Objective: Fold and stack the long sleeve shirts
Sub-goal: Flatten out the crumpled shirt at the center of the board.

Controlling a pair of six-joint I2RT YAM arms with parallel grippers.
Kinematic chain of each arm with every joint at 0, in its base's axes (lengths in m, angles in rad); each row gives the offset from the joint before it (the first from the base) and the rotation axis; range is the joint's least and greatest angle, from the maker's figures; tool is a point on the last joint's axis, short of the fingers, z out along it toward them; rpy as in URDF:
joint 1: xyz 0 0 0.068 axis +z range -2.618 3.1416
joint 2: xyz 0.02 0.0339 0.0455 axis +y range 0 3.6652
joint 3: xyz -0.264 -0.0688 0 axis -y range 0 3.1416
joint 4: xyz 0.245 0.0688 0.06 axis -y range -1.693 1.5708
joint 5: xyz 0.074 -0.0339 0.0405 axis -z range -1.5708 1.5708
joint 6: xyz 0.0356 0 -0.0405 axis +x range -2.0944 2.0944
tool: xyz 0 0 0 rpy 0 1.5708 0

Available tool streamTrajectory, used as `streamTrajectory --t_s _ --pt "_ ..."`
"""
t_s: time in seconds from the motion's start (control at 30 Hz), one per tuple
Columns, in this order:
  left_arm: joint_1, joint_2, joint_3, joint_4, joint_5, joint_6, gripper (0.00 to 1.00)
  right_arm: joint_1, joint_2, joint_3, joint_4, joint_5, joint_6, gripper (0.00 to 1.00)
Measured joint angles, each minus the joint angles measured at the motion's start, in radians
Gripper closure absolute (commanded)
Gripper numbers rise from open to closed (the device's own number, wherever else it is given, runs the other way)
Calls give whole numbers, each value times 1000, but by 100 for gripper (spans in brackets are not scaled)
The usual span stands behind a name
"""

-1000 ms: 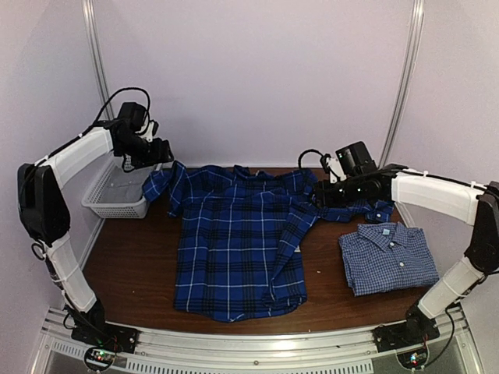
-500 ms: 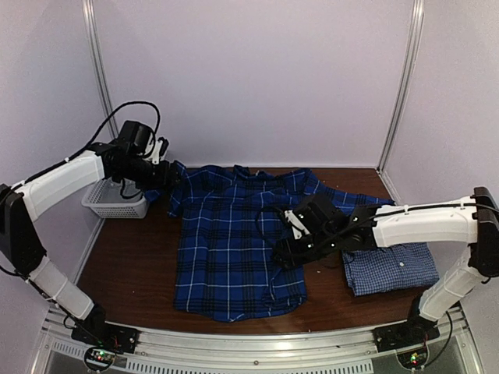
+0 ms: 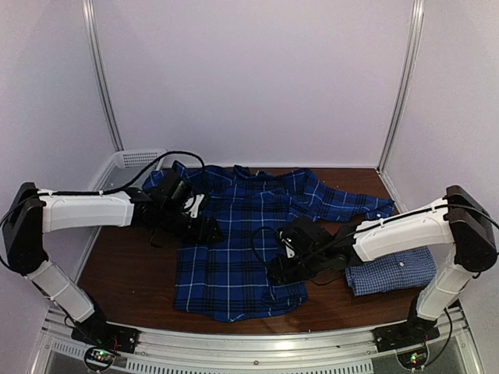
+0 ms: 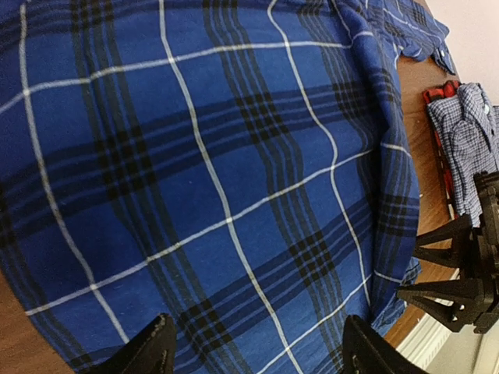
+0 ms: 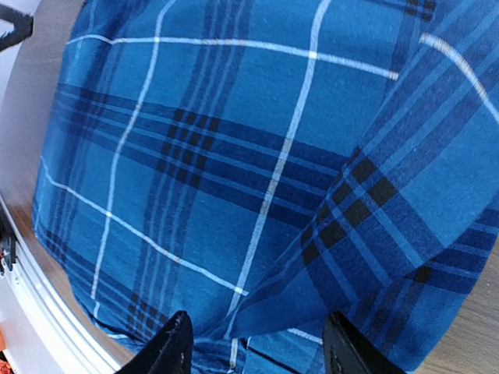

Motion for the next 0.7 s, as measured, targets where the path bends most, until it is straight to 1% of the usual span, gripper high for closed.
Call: streamTrajectory --t_s 0.17,0.2,0.33,0.4,0.57,0.7 --pt "-47 49 -61 82 37 -54 26 0 53 2 12 2 21 61" --pt "-52 56 -76 99 44 -61 26 0 57 2 14 3 26 66" --pt "-63 83 -119 132 63 -80 26 -3 59 7 15 10 30 92" --pt "-65 93 -143 138 66 -83 26 -6 59 12 12 16 29 100" --pt "-65 94 -190 137 66 -83 26 -17 42 14 -29 34 18 100" --pt "-65 82 -213 154 68 -82 25 -31 -42 -20 -81 59 13 100"
